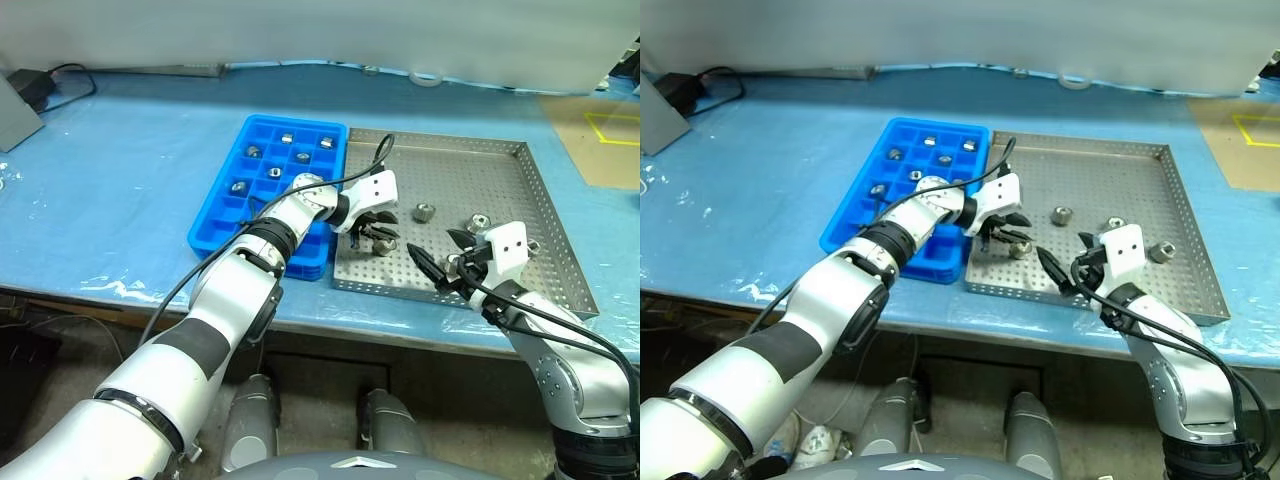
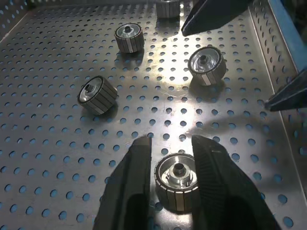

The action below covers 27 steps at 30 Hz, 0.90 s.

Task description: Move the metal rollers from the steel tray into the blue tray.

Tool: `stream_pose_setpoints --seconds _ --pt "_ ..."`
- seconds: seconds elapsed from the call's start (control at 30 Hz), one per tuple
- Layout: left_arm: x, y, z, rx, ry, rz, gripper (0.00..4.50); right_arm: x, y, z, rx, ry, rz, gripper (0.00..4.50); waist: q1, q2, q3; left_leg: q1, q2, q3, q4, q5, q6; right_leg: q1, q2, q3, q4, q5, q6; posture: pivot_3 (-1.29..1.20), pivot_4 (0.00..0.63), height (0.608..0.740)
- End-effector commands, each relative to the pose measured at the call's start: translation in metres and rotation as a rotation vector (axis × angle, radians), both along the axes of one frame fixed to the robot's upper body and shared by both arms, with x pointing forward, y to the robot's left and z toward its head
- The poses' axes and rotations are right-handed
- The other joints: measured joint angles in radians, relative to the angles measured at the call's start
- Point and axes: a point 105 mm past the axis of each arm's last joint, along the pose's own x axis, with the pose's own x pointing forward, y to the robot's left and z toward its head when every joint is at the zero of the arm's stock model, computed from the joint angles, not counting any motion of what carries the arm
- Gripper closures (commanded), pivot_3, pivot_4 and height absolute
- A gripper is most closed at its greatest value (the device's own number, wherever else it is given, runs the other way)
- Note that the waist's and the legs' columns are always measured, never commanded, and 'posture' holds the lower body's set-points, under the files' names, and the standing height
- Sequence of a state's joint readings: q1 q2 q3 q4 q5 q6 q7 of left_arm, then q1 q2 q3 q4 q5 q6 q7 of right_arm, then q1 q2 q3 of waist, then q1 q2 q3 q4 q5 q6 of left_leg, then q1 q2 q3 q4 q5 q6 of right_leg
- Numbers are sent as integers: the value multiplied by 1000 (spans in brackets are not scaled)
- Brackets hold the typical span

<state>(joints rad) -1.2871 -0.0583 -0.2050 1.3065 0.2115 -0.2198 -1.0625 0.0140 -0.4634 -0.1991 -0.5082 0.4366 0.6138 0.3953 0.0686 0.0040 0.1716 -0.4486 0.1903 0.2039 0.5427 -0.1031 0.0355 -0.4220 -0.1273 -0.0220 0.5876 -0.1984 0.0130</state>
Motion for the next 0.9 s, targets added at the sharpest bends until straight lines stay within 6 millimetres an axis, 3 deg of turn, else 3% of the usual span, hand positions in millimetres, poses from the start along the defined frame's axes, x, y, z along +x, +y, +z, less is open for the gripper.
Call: stream_pose_setpoints --seconds 0.03,0.7,0.83,0.9 --pt "1 -7 12 -11 -59 -11 1798 1 2 10 -7 -47 17 0 0 0 0 0 0 0 0 0 0 0 0 0 0 0 0 -232 150 740" --pt "-3 -4 -51 173 25 121 1798 -3 2 6 -8 -39 0 0 -1 0 0 0 0 0 0 0 0 0 0 0 0 0 0 -261 150 740" --pt "-2 -8 -41 102 65 143 2663 -2 2 5 -10 -38 -1 0 -1 0 0 2 0 0 0 0 0 2 0 0 0 0 0 -261 150 740" --pt "1 -11 -29 41 90 154 2793 -2 3 4 -10 -36 1 0 -1 0 0 2 0 0 0 0 0 2 0 0 0 0 0 -261 150 740"
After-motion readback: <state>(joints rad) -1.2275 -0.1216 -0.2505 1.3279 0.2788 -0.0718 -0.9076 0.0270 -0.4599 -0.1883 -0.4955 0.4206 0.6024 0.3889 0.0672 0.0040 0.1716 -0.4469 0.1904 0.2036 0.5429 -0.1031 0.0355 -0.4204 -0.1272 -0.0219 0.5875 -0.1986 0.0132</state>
